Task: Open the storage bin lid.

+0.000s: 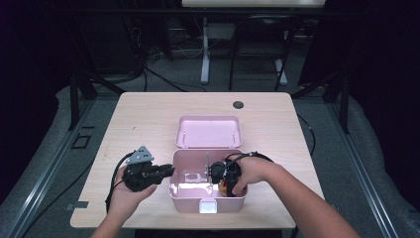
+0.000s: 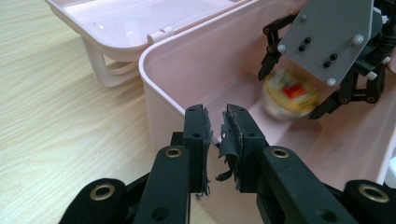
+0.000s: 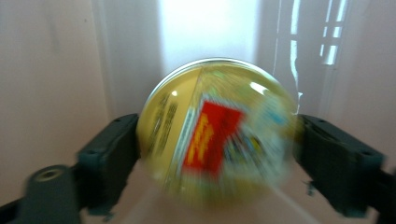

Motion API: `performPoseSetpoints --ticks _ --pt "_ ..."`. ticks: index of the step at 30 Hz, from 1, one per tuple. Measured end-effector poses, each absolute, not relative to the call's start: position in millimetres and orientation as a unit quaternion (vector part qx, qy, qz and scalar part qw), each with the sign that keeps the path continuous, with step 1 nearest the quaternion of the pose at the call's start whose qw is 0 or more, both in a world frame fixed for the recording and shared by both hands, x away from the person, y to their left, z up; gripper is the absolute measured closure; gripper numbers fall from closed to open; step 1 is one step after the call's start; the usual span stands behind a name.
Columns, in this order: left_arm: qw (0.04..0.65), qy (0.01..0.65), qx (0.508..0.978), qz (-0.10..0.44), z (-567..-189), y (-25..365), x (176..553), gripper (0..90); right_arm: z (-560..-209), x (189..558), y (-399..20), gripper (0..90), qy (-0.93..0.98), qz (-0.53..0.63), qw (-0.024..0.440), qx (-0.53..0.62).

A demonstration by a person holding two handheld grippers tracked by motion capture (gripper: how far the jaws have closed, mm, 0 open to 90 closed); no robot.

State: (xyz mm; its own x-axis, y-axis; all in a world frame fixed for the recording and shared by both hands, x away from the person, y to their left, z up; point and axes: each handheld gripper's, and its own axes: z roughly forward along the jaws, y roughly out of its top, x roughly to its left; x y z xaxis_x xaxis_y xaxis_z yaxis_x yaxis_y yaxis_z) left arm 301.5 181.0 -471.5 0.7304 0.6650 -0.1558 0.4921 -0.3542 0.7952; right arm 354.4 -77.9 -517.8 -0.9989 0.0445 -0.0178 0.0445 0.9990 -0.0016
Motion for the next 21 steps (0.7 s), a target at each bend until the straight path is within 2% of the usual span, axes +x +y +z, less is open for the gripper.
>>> performPoseSetpoints --ticks 21 --pt "0.445 0.355 0.817 0.099 -471.4 180.7 301.5 79.0 -492.6 352.2 -78.9 18.6 0.999 0.02 0.015 0.043"
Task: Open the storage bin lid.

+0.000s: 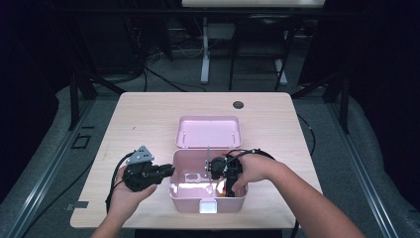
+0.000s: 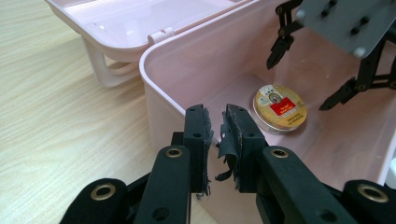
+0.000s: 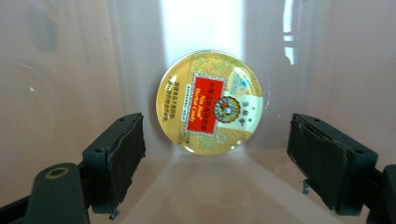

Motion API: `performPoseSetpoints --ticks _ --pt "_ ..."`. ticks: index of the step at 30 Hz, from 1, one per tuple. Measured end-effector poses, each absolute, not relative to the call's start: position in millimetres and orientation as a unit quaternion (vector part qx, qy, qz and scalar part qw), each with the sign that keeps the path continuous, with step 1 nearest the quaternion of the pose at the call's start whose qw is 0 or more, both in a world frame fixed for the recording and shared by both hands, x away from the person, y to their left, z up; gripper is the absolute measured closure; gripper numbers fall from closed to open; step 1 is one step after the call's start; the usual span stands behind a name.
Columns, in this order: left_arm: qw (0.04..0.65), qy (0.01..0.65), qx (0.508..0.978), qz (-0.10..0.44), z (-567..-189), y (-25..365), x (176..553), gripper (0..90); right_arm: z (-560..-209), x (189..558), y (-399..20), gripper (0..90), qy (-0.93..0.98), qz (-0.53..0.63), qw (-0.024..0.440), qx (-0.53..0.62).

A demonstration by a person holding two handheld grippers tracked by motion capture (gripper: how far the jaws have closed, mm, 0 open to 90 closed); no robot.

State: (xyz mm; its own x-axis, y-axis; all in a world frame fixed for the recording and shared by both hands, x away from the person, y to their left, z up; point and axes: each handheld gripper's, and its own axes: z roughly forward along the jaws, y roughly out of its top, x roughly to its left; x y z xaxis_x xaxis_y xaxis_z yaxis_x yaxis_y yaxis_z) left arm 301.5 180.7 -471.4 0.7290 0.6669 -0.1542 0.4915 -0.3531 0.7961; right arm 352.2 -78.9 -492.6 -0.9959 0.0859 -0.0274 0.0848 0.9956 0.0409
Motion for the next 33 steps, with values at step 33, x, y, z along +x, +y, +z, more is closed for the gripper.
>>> performPoseSetpoints --ticks 33 --pt "0.448 0.353 0.815 0.101 -472.8 181.2 301.0 79.1 -415.4 346.6 -97.2 17.3 0.99 0.079 0.062 0.102"
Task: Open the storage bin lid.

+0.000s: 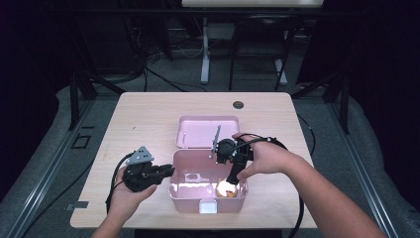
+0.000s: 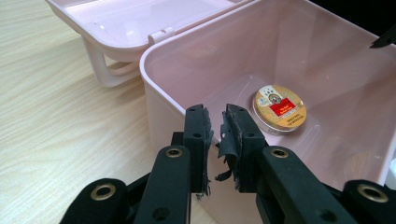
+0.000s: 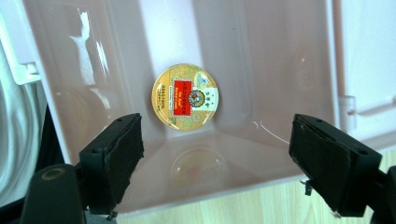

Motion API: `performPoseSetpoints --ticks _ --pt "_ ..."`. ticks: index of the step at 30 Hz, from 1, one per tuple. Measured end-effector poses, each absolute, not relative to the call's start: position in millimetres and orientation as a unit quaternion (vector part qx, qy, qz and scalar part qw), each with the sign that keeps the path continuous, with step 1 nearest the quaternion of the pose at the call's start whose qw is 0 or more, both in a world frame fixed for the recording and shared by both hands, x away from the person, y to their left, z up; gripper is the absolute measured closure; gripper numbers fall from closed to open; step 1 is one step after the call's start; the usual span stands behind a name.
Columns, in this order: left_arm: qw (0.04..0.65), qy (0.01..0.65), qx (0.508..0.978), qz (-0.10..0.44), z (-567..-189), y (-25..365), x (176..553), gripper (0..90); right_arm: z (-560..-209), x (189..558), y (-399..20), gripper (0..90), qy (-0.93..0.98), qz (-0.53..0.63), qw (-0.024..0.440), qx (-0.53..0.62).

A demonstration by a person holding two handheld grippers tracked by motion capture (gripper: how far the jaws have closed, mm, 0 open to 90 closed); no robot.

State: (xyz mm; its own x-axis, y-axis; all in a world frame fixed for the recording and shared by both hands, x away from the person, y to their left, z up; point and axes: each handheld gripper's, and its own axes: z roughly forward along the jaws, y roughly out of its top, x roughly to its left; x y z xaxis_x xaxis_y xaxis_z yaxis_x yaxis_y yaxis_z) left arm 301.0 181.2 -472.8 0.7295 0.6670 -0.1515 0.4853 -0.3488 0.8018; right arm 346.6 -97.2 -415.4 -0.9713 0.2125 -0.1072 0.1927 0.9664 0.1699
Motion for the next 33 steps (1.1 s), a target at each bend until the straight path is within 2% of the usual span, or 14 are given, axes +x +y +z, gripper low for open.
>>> performPoseSetpoints --ticks 7,33 --pt "0.446 0.353 0.816 0.102 -472.5 180.8 300.5 79.0 -408.2 349.5 -103.8 18.9 0.987 0.088 0.054 0.122" --pt "0.447 0.352 0.816 0.107 -473.1 180.5 299.9 78.9 -395.8 369.2 -118.2 20.2 0.976 0.113 0.075 0.172"
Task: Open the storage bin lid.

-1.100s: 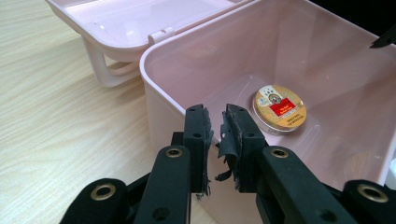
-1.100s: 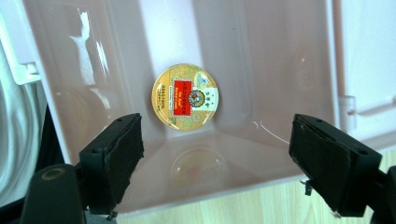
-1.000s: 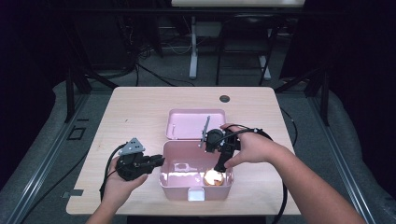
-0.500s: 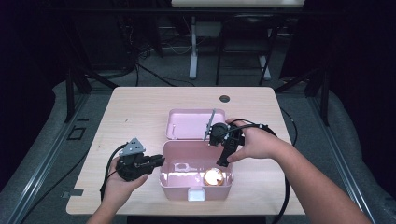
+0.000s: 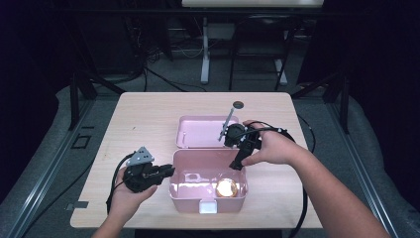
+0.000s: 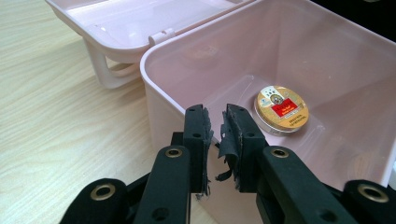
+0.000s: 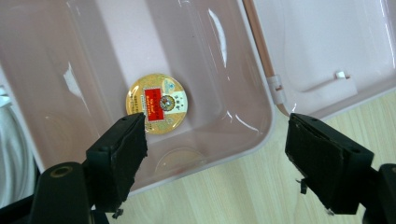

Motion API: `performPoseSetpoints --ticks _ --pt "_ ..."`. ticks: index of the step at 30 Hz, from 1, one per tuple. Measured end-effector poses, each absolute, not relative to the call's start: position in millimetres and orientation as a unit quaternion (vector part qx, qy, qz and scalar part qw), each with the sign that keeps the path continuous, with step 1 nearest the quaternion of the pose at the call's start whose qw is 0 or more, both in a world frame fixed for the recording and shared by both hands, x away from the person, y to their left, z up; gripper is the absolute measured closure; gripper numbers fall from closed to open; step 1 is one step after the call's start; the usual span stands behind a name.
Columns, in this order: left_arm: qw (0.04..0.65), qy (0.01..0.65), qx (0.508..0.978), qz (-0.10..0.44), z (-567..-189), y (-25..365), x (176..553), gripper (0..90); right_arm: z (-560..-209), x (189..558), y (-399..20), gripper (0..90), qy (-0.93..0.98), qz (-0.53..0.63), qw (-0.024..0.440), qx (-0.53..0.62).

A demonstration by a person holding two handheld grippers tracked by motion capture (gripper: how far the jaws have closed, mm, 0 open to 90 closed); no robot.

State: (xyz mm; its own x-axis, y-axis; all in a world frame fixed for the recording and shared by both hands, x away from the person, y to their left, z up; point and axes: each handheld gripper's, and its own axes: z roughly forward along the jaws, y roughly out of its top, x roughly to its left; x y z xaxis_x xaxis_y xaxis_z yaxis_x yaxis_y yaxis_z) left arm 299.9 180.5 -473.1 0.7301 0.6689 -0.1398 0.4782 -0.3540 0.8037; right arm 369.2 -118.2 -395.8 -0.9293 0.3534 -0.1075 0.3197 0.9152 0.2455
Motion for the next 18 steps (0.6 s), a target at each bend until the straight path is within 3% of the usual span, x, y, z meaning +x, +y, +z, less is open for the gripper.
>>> performPoseSetpoints --ticks 18 --pt "0.447 0.353 0.815 0.108 -473.3 180.0 299.5 78.5 -415.1 377.8 -144.2 22.6 0.935 0.212 0.107 0.262"
